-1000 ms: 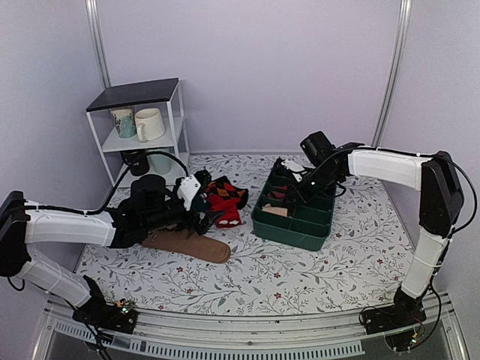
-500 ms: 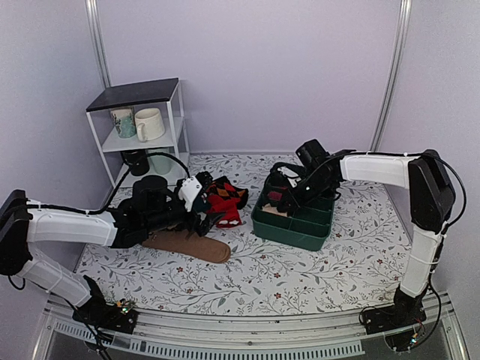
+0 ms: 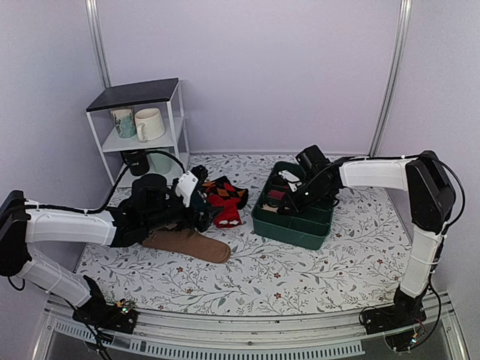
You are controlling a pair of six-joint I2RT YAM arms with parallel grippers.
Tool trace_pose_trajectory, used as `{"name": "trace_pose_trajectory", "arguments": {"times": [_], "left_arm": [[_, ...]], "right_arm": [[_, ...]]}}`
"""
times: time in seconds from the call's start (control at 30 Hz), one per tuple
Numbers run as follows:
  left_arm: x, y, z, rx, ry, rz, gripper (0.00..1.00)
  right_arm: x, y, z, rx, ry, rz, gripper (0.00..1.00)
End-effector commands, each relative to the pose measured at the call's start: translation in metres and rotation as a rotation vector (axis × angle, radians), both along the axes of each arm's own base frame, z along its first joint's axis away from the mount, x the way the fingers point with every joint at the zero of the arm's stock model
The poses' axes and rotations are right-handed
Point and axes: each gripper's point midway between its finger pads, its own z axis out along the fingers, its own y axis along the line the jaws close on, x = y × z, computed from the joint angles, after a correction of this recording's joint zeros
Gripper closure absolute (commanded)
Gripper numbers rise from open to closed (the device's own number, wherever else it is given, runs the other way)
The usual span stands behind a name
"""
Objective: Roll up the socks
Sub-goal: Adjust the pair of socks at the center of the board.
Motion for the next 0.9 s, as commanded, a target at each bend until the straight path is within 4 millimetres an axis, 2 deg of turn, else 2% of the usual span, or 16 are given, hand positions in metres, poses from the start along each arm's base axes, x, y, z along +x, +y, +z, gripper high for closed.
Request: {"name": "trace_pose_trajectory", "arguments": {"times": [0.0, 0.07, 0.2, 0.27, 0.43, 0.63, 0.73, 0.87], "left_arm": [[0.009, 0.014, 0.020, -0.066, 0.001, 0.088, 0.01], [0.009, 0.018, 0.022, -0.078, 0.002, 0.110, 0.00], [0.011, 0.027, 0.024, -0.111, 0.013, 0.167, 0.00], [0.014, 0.033, 0.024, -0.125, 0.019, 0.211, 0.01], [0.021, 0.042, 0.023, -0.128, 0.028, 0.282, 0.01], [0.023, 0.045, 0.024, -0.142, 0.035, 0.309, 0.00], [0.025, 0.048, 0.026, -0.153, 0.036, 0.333, 0.01], [0.027, 0.053, 0.028, -0.167, 0.041, 0.372, 0.01]], "right_arm": [[0.022, 0.007, 0.071, 0.120, -0.195, -0.021, 0.86], [0.021, 0.009, 0.082, 0.146, -0.212, -0.014, 0.86], [0.023, 0.008, 0.080, 0.134, -0.207, -0.021, 0.85], [0.026, 0.006, 0.068, 0.101, -0.190, -0.030, 0.84], [0.031, -0.004, 0.025, -0.011, -0.129, -0.046, 0.84], [0.032, -0.022, -0.011, -0.136, -0.093, -0.092, 0.84], [0.029, -0.025, -0.023, -0.164, -0.069, -0.089, 0.84], [0.026, -0.031, -0.023, -0.172, -0.083, -0.103, 0.84]]}}
